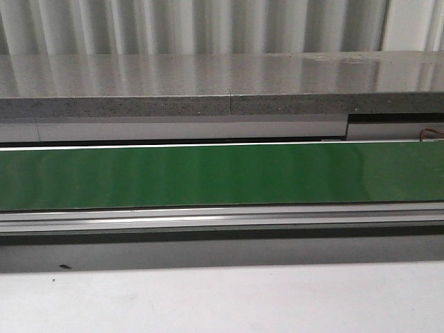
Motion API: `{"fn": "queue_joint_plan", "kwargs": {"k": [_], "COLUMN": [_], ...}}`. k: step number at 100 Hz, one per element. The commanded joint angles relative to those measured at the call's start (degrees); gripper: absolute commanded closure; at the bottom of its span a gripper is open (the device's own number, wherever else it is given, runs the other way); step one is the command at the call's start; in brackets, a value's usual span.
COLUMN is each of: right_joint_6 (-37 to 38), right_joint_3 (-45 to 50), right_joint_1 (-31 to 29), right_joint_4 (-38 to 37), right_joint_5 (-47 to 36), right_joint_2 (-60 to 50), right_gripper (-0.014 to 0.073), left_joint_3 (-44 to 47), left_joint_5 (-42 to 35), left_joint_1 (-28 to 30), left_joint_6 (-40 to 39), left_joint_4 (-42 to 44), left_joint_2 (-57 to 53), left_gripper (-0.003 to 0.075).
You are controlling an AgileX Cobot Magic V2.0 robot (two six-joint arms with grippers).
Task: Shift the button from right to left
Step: 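Move the right gripper down toward the yellow button in the green bin, then grasp the yellow-capped button with the right gripper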
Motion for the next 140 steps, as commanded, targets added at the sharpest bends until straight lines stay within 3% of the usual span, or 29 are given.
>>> {"fn": "queue_joint_plan", "kwargs": {"k": [1, 34, 49, 82, 91, 108, 115, 140], "right_joint_6": [-0.1, -0.1, -0.2, -0.2, -0.2, -0.2, -0.2, -0.2], "right_joint_3": [-6.3, -26.7, -30.7, -39.4, -41.6, -45.1, -46.2, -51.1], "right_joint_1": [-0.3, -0.2, -0.2, -0.2, -0.2, -0.2, -0.2, -1.8], "right_joint_4": [-0.5, -1.2, -1.5, -1.3, -1.0, -0.9, -0.8, -0.8], "right_joint_5": [2.1, 26.1, 25.8, 33.5, 35.0, 36.2, 36.3, 37.1], "right_joint_2": [4.3, 22.7, 30.5, 47.3, 51.8, 59.1, 61.6, 70.4], "right_gripper": [0.0661, 0.0661, 0.0661, 0.0651, 0.0563, 0.0163, 0.0048, 0.0054], "left_joint_3": [2.3, 2.3, 2.3, 2.3, 2.3, 2.3, 2.3, 2.3], "left_joint_5": [-4.5, -4.5, -4.5, -4.5, -4.5, -4.5, -4.5, -4.5], "left_joint_1": [-0.2, -0.2, -0.2, -0.2, -0.2, -0.2, -0.2, -0.2], "left_joint_6": [-0.4, -0.4, -0.4, -0.4, -0.4, -0.4, -0.4, -0.4], "left_joint_4": [-0.2, -0.2, -0.2, -0.2, -0.2, -0.2, -0.2, -0.2], "left_joint_2": [-1.7, -1.7, -1.7, -1.7, -1.7, -1.7, -1.7, -1.7], "left_gripper": [0.0741, 0.0741, 0.0741, 0.0741, 0.0741, 0.0741, 0.0741, 0.0741]}}
